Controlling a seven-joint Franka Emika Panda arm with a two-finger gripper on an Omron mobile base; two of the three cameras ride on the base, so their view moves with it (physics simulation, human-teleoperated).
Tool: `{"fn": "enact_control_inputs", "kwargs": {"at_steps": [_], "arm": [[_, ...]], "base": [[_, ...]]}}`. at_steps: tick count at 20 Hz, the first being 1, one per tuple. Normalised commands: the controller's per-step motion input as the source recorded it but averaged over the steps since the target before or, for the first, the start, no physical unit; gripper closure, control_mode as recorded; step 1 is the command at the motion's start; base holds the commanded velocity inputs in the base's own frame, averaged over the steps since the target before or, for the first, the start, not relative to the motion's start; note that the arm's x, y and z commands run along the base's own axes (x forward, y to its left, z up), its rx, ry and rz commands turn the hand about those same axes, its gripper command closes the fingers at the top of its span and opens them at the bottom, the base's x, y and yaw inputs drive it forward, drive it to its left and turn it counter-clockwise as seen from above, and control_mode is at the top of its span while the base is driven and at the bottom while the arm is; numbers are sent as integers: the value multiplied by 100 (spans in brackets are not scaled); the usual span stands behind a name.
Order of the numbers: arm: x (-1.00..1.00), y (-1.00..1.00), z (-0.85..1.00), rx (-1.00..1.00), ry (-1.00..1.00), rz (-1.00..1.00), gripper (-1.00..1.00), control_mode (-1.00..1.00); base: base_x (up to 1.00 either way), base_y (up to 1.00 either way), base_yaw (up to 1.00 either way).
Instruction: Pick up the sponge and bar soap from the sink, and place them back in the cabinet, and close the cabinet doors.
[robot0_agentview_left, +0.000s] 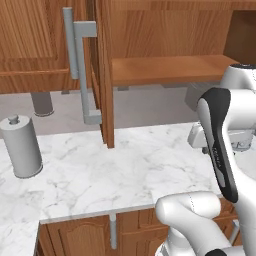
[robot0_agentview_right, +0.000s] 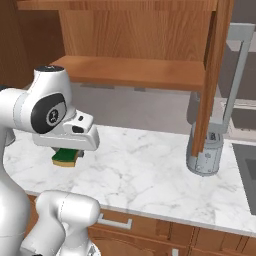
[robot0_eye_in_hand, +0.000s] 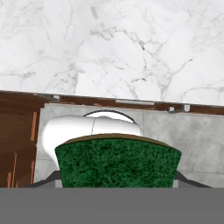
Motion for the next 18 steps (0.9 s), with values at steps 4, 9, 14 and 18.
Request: {"fn": "enact_control_inputs", "kwargs": {"at_steps": [4,9,14,18], "arm": [[0,0,0,0,0,0,100,100],[0,0,0,0,0,0,100,100],[0,0,0,0,0,0,100,100],[0,0,0,0,0,0,100,100]], "base": [[15,0,-5],[8,0,-6],[2,0,-2],[0,0,0]]}}
